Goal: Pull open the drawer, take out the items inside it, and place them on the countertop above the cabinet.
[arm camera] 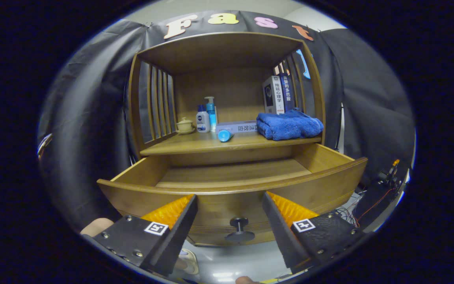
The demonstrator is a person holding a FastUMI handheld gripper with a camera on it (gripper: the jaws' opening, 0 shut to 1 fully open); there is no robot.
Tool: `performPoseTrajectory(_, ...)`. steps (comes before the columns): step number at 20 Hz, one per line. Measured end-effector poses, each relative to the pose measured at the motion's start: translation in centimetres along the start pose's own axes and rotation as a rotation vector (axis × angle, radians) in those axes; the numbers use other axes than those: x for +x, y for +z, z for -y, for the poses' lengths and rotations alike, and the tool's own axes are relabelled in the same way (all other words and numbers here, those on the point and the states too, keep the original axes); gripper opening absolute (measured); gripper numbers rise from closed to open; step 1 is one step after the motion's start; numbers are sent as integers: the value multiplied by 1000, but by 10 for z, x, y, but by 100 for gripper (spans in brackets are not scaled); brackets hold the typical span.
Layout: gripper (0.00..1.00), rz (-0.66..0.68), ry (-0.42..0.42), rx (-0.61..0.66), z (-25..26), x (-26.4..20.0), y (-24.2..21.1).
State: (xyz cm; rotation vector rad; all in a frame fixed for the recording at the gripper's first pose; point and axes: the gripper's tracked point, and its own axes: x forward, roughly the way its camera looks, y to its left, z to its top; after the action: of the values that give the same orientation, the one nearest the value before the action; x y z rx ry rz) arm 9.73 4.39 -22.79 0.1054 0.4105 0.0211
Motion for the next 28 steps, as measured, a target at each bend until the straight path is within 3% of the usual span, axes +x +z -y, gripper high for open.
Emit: performPoseTrajectory(28,99,-22,-16,-7,-10,111,25)
